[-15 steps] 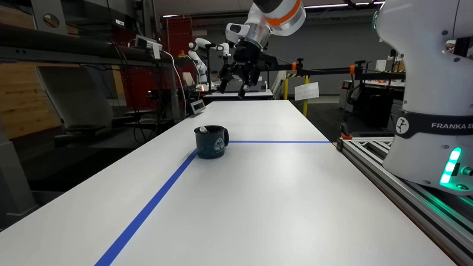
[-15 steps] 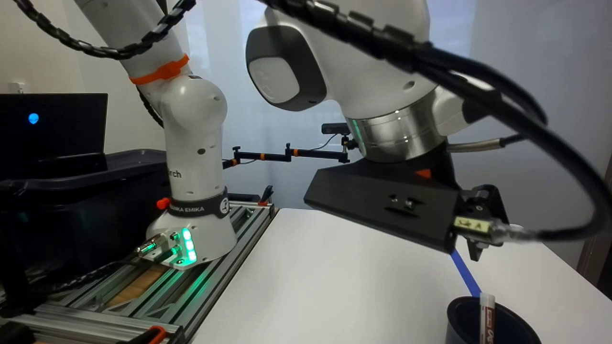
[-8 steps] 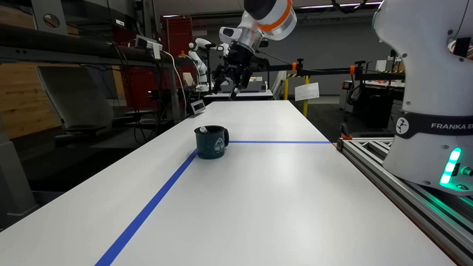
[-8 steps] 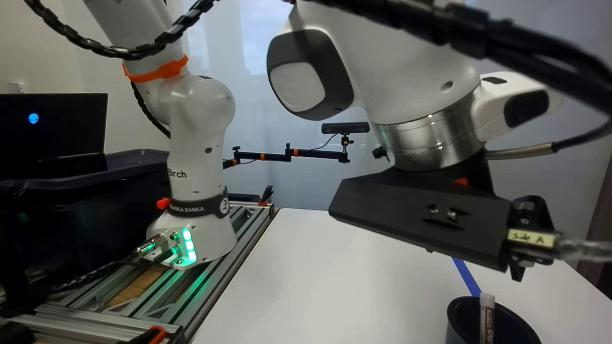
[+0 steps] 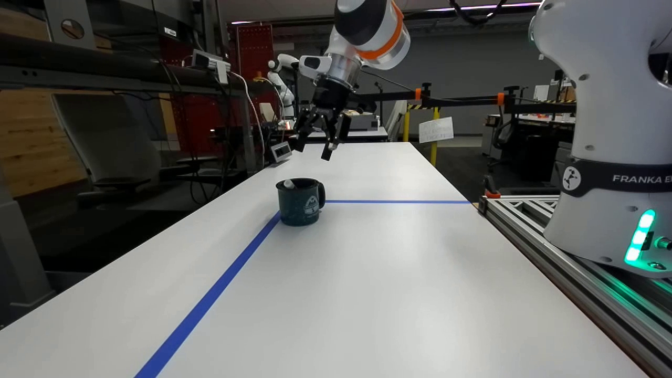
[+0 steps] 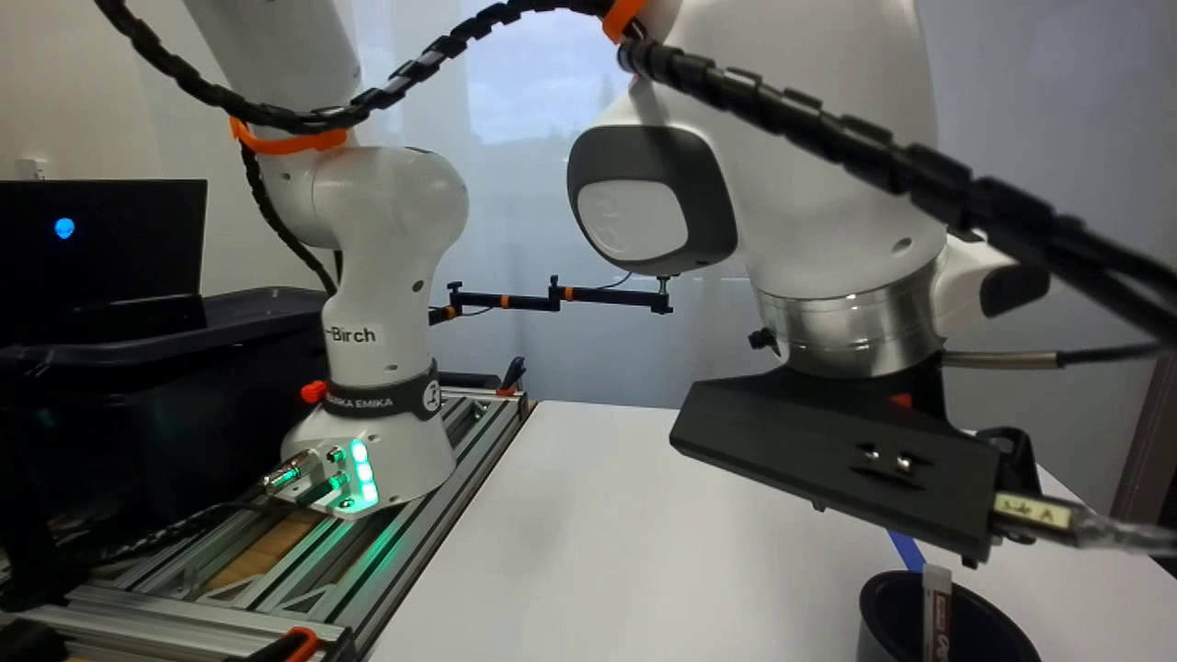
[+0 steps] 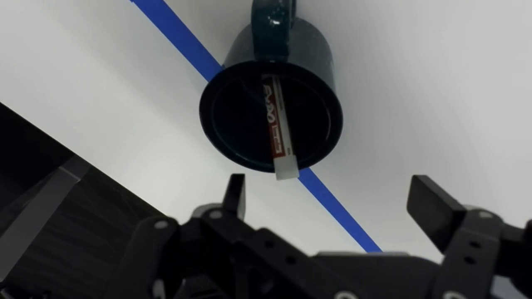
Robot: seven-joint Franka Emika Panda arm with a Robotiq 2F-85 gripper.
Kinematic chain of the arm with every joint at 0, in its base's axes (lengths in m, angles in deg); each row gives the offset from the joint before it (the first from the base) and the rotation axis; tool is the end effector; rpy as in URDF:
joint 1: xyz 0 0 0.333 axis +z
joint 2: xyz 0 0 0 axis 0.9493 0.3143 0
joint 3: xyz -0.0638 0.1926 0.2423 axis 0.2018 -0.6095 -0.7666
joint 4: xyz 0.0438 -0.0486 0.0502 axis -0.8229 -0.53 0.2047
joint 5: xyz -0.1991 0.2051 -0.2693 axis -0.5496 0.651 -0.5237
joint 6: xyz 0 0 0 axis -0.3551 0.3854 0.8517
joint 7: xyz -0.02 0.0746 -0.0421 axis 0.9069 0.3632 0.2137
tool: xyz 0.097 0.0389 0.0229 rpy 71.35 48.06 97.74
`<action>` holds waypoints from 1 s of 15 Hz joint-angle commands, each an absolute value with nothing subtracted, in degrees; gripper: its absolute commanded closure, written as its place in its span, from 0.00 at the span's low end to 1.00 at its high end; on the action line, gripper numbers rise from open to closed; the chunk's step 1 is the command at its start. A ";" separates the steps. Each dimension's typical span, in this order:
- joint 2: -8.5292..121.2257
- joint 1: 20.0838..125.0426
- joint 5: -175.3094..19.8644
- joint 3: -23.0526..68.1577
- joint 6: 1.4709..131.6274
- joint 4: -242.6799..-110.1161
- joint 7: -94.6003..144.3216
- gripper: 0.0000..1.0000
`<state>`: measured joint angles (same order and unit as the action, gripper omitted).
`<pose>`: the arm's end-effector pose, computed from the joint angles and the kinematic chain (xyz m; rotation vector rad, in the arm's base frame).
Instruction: Pick up the marker from the cup and put it on the table
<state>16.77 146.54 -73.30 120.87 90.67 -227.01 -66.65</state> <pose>0.4411 -0.2116 0.2722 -2.6611 -1.3859 -0.6650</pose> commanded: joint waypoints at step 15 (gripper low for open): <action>6.46 156.07 -94.97 131.57 90.64 -220.33 -58.06 0.00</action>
<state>7.56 157.06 -92.31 132.29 91.08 -220.47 -59.94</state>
